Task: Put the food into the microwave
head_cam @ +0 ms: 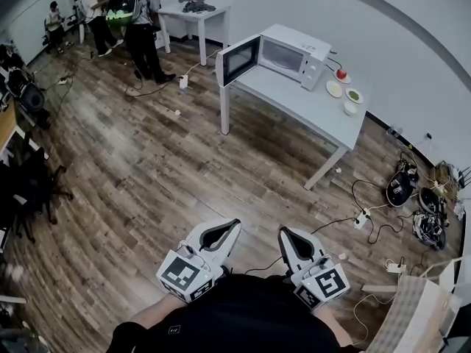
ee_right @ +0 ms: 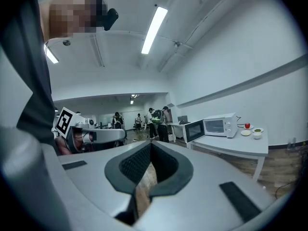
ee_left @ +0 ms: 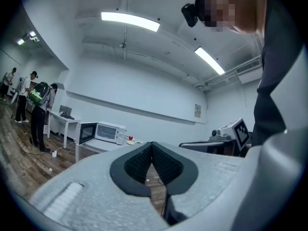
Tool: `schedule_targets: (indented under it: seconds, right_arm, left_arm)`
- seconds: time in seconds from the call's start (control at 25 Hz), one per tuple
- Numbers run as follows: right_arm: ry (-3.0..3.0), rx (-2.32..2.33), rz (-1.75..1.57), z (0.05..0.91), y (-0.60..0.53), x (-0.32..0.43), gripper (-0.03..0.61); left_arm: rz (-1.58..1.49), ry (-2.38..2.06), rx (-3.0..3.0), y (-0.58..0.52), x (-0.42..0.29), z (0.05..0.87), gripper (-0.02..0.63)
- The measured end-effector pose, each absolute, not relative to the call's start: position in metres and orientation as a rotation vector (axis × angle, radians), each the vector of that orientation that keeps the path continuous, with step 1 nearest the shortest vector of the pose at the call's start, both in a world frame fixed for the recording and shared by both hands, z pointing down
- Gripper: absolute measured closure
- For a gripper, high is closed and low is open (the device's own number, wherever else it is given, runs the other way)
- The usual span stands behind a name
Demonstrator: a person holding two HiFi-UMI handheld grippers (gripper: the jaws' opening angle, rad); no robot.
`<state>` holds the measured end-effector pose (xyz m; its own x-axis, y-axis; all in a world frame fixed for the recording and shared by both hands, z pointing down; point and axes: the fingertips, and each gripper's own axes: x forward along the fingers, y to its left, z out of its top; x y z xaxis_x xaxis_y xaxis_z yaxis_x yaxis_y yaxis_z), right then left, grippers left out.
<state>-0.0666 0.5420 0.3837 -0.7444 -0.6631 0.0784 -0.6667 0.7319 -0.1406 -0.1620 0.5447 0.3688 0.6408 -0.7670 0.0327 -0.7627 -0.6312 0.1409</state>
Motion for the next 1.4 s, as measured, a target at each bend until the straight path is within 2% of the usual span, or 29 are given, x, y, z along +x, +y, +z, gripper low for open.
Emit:
schedule_targets:
  seconds: [0.2,0.56,1.04,1.4]
  right_arm:
    - [-2.891,1.083,0.238,0.386,0.547,-0.112,0.565]
    - [-2.866,1.102,0.282,0.398,0.532,-0.130,0.565]
    - [-2.842,1.158,0.384,0.420,0.453,-0.092,0.565]
    - [-2.838,1.282,0.423,0.417,0.356,-0.006,0.565]
  left_arm:
    - [-0.007,-1.246,2.719,0.547,-0.198,0.379,0.606]
    - [-0.025,-1.221,2.744,0.527,-0.212,0.379,0.606]
    - [0.048,-1.143,2.739,0.451,-0.168,0.396,0.606]
    - [0.053,-1.066,2.805,0.354,-0.089,0.382,0.606]
